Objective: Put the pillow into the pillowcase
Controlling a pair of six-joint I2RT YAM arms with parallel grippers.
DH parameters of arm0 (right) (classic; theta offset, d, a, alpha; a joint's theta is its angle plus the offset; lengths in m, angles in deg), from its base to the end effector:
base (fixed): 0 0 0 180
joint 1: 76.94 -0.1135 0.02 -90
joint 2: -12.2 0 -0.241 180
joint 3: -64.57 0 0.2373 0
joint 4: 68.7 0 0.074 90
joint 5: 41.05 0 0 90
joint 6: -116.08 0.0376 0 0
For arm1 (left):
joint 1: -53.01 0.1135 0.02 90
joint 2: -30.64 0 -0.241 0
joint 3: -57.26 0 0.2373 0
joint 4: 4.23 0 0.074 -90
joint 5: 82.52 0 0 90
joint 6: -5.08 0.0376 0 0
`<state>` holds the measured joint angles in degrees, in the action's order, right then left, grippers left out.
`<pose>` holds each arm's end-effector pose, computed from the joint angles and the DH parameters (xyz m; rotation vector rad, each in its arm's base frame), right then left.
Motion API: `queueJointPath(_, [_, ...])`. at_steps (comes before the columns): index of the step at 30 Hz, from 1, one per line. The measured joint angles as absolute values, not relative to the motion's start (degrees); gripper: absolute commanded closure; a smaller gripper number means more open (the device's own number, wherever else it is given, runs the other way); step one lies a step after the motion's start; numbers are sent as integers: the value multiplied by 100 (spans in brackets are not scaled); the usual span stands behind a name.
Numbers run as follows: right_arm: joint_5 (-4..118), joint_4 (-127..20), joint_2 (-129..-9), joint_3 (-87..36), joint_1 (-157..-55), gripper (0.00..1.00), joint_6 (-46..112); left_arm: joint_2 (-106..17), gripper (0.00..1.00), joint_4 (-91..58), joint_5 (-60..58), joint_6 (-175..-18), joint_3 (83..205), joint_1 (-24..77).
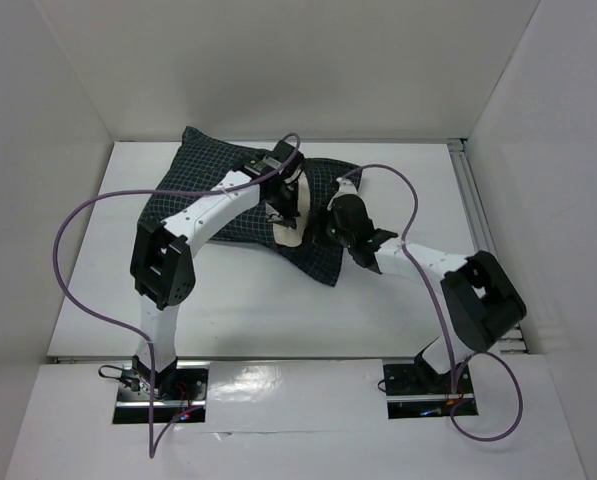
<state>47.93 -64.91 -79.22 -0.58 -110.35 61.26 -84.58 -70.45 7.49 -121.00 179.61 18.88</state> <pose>0.2803 0.1841 0.1935 0.0447 2.1738 0.6905 0.3439 -0.2331 0.2652 -0.0455 2.6681 -0.4241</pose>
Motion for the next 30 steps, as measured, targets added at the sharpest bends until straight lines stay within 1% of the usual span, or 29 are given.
queueJointPath(8, [5831, -6104, -6683, 163, -11349, 100, 5018, -8557, 100, -6933, 791, -12889, 17961, 1927])
queueJointPath(13, [6078, -5929, -5942, 229, -11349, 100, 4714, -8937, 100, -6769, 544, -13068, 17972, 1879])
queueJointPath(20, [6063, -5413, -5728, 222, -11334, 100, 4469, -9007, 100, -6621, 264, -13160, 17963, 1728])
queueJointPath(21, [6037, -5374, -5728, 222, -11332, 100, 4438, -9002, 96, -6621, 249, -13142, 17963, 1728])
queueJointPath(22, [6024, -5361, -5728, 222, -11328, 100, 4416, -8992, 79, -6623, 227, -13116, 17963, 1730])
queueJointPath(23, [6013, -5359, -5741, 224, -11314, 100, 4401, -8981, 67, -6649, 199, -13005, 17985, 1730])
queueJointPath(25, [5984, -5363, -5778, 226, -11280, 100, 4366, -8961, 40, -6763, 155, -12830, 18127, 1728])
queueJointPath(26, [5973, -5372, -5828, 233, -11242, 100, 4318, -8950, 28, -6894, 159, -12762, 18262, 1730])
queueJointPath(27, [5973, -5370, -5861, 239, -11223, 100, 4312, -8913, 24, -6992, 192, -12653, 18409, 1741])
queueJointPath(28, [5989, -5365, -5916, 261, -11194, 100, 4294, -8852, 23, -7021, 207, -12539, 18522, 1765])
queueJointPath(30, [6074, -5333, -6058, 296, -11159, 100, 4277, -8637, 23, -7027, 220, -12371, 18640, 1855])
